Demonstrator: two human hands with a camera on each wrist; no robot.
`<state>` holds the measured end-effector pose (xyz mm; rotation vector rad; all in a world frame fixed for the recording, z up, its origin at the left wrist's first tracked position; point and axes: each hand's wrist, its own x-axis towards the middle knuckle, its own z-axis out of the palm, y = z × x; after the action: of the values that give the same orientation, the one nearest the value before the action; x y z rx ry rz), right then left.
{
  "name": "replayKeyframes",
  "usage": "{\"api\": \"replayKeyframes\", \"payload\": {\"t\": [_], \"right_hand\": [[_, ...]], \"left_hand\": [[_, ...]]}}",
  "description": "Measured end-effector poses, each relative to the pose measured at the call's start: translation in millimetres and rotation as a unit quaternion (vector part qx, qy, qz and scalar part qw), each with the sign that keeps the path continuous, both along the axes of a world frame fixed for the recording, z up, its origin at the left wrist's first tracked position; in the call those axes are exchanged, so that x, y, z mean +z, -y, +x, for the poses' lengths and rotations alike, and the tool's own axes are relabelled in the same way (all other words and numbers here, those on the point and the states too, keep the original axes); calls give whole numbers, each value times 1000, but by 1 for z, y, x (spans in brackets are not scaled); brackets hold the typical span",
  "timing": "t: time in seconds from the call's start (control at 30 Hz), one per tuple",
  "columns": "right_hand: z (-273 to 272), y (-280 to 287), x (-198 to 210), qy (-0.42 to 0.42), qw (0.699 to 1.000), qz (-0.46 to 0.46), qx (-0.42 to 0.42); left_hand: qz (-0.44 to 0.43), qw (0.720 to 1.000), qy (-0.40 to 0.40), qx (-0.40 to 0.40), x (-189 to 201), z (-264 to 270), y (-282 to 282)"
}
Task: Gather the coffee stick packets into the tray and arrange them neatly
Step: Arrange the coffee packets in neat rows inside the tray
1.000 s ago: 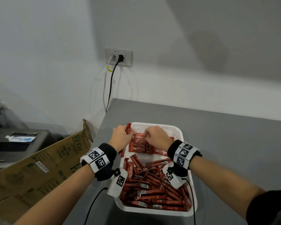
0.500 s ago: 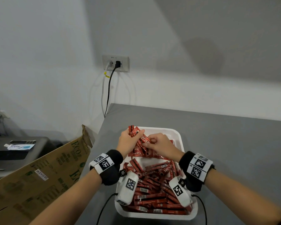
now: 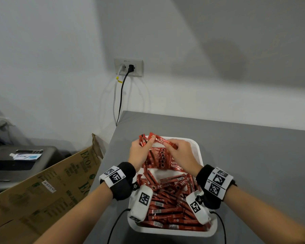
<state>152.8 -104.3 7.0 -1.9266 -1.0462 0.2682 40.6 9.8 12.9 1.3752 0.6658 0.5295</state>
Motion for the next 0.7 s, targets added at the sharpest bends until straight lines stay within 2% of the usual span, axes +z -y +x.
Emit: {"api": "replayKeyframes", "payload": {"t": [0.07, 0.17, 0.27, 0.43, 0.5, 0.57, 0.63, 0.7], "right_hand": [[2, 0, 3, -51, 998, 25, -36], [-2, 1, 5, -98, 995, 22, 12], [-11, -2, 0, -83, 991, -43, 95], [2, 6, 7, -93, 961, -173, 194], [10, 11, 13, -77, 978, -132, 146], [12, 9, 17, -77, 991, -55, 94], [9, 4, 18, -53, 992, -55, 101], [8, 0, 13, -17, 992, -68, 102]], "left_hand": [[-10, 1000, -2, 14, 1, 0, -3], [3, 999, -18, -29, 2, 0, -4], [78, 995, -20, -63, 5, 2, 2], [92, 993, -40, -54, 3, -5, -7], [147, 977, -97, -124, 6, -8, -12], [214, 939, -168, -211, 11, -9, -9], [244, 921, -199, -231, 10, -7, -4], [239, 923, -198, -227, 8, -5, -2]]}}
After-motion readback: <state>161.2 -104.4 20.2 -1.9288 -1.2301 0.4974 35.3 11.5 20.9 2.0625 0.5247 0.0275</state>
